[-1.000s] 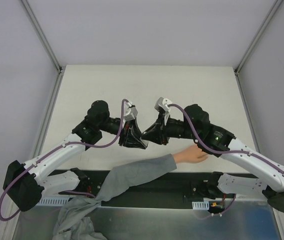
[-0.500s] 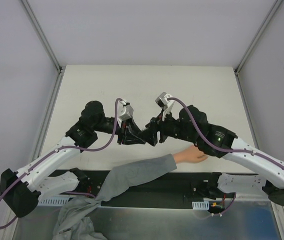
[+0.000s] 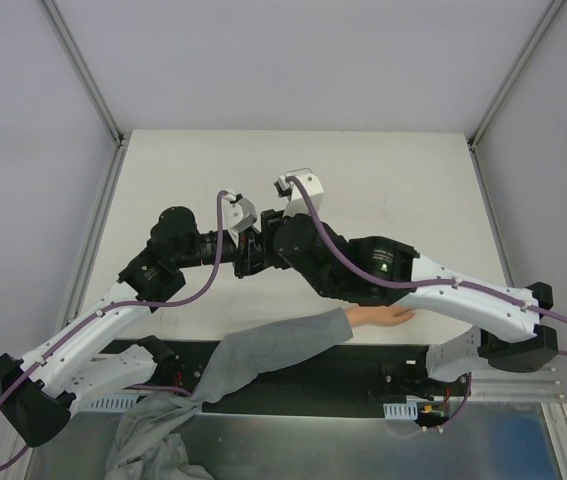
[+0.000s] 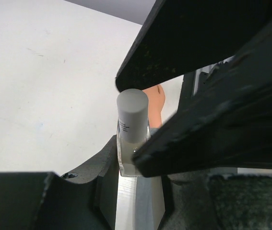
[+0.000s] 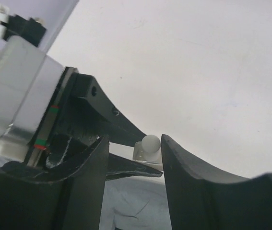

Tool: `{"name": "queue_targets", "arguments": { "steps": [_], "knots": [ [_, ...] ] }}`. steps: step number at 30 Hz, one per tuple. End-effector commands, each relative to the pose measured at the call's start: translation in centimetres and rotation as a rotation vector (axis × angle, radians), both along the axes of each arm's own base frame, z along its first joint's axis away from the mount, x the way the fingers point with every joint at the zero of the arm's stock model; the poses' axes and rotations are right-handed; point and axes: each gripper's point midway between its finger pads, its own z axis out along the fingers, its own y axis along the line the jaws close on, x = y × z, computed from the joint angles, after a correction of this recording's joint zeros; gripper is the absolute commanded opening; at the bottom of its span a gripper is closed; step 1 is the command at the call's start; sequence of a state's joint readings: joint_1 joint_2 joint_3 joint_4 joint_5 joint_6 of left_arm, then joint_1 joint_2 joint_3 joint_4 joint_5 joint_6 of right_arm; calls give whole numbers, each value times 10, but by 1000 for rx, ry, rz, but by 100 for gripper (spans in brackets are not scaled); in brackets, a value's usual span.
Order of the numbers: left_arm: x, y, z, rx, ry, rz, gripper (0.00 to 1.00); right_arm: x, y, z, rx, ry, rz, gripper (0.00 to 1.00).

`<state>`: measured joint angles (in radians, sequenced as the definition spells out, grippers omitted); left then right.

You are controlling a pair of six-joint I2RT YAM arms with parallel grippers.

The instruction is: Paint the nails

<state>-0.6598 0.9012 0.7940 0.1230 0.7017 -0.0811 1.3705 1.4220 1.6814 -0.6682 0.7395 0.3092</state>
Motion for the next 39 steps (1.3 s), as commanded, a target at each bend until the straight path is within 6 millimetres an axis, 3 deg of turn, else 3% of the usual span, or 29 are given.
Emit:
{"name": "queue_targets", "arguments": {
  "steps": [1,4,7,8,10,11,13,14,16,17,19,20,21,23,30,31,32,33,34,35,37,39],
  "knots": [
    [8,4,15,-27,-67,53,0,11,-11,0,-46,-30,-108,48],
    [8,4,16,-30,-68,59,0,13,-10,-8,-67,-31,-118,44],
    [5,3,17,-33,-66,41,0,16,-16,-12,-82,-42,-141,33],
    [4,3,18,-35,-70,33,0,17,-17,-13,-83,-43,-144,24],
    [2,3,18,-35,-73,19,0,19,-26,-18,-84,-42,-152,17],
    [0,3,19,-36,-80,8,0,18,-28,-21,-85,-34,-136,1],
    [-11,1,21,-44,-89,-54,0,22,-29,-20,-94,-63,-78,0],
    [-15,0,23,-48,-103,-83,0,9,-23,-30,-91,-37,62,0],
    [-32,-1,25,-63,-118,-187,0,7,-10,-24,-96,-156,281,0],
    [-37,-1,27,-68,-118,-217,0,-34,5,-25,24,-197,584,0],
    [-43,-1,28,-73,-101,-284,0,-46,-5,-22,150,-251,781,0],
    [-63,2,33,-88,-90,-409,0,-76,-7,-21,256,-199,984,0],
    [-67,2,32,-90,-69,-463,0,-61,-17,-20,266,-178,974,0],
    [-84,6,35,-109,-44,-581,0,-69,-23,-19,254,-149,1033,0],
    [-78,2,32,-104,-11,-566,0,-62,-27,-23,222,-121,956,0],
    [-75,1,31,-101,-6,-551,0,-53,-28,-21,216,-128,892,0],
    [-73,0,30,-99,-12,-534,0,-47,-29,-21,210,-122,841,4],
    [-64,-3,28,-90,-3,-476,0,-44,-30,-20,221,-86,778,16],
    [-58,-4,27,-84,-3,-433,0,-35,-33,-4,235,-90,693,42],
    [-50,-6,24,-75,-15,-386,0,-7,-51,-15,167,-63,472,49],
    [-26,-6,18,-44,-23,-233,0,16,-74,-2,224,14,154,65],
    [-14,-2,17,-34,-44,-142,0,9,-81,-8,219,81,66,66]
  ]
}}
